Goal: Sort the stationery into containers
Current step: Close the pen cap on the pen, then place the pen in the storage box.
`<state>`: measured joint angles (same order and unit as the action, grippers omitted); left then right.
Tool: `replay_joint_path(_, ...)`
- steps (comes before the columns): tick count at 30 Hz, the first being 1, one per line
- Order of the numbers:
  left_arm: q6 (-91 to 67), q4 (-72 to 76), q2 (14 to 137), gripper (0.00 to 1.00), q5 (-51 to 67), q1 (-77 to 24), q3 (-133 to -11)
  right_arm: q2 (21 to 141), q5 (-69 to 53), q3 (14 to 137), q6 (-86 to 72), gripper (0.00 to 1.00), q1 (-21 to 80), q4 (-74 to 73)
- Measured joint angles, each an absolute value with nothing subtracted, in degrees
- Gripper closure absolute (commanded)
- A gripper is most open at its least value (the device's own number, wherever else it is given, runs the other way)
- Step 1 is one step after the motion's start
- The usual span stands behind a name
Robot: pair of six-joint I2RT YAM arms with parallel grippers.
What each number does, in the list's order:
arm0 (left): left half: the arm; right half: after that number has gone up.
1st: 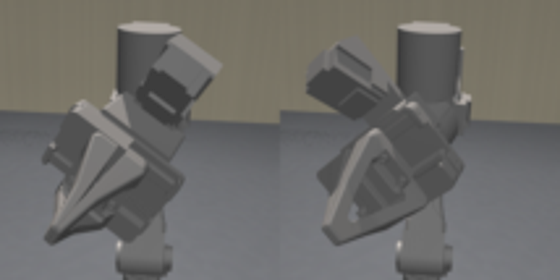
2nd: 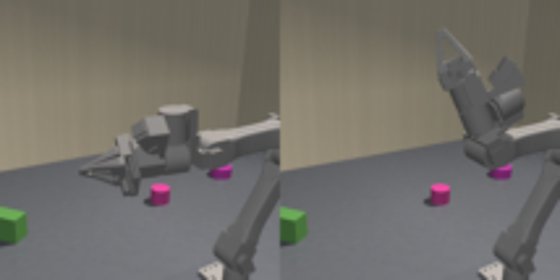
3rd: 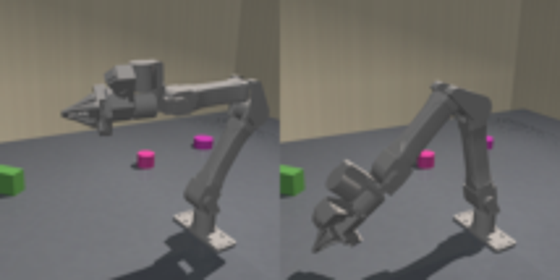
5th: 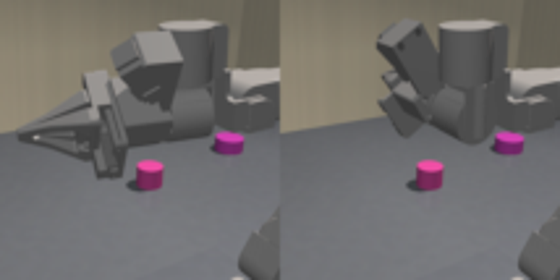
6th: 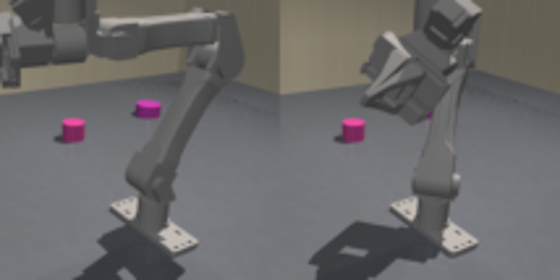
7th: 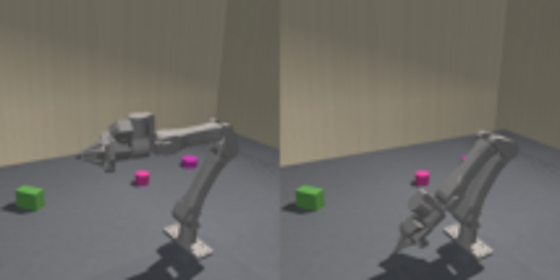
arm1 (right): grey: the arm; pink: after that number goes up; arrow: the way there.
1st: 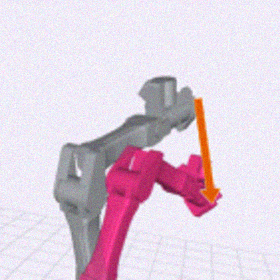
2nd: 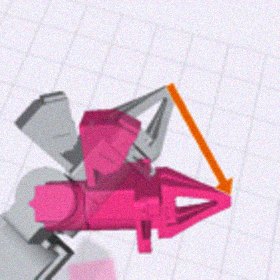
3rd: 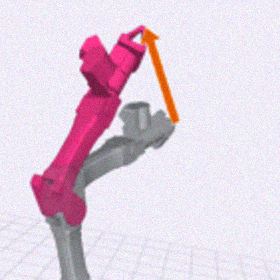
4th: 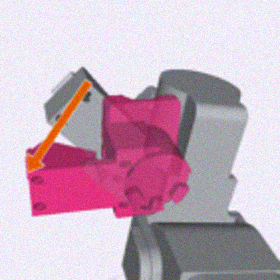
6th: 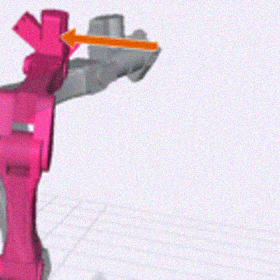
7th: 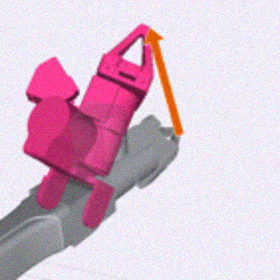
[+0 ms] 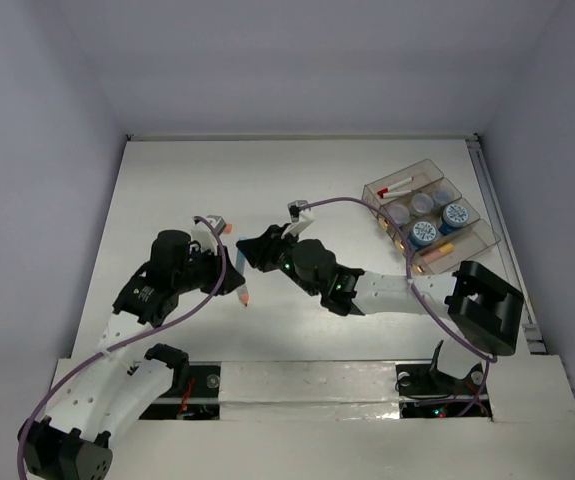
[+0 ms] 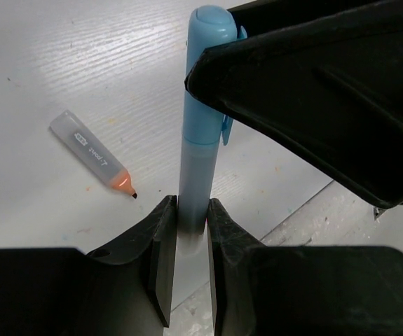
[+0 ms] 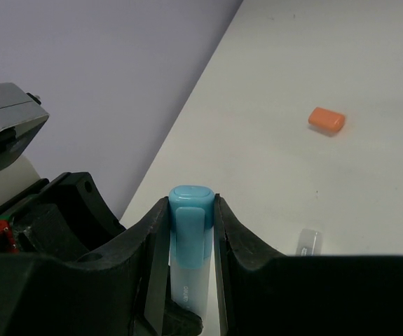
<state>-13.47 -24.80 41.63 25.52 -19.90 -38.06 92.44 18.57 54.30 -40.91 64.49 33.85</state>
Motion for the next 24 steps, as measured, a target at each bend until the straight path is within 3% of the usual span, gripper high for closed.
replay_joint_path(24, -13.9, -28.9, 42.7, 1.0, 23.9, -19.8, -38.9, 94.9, 22.1, 54.1, -44.8, 1.0, 66.2, 35.3)
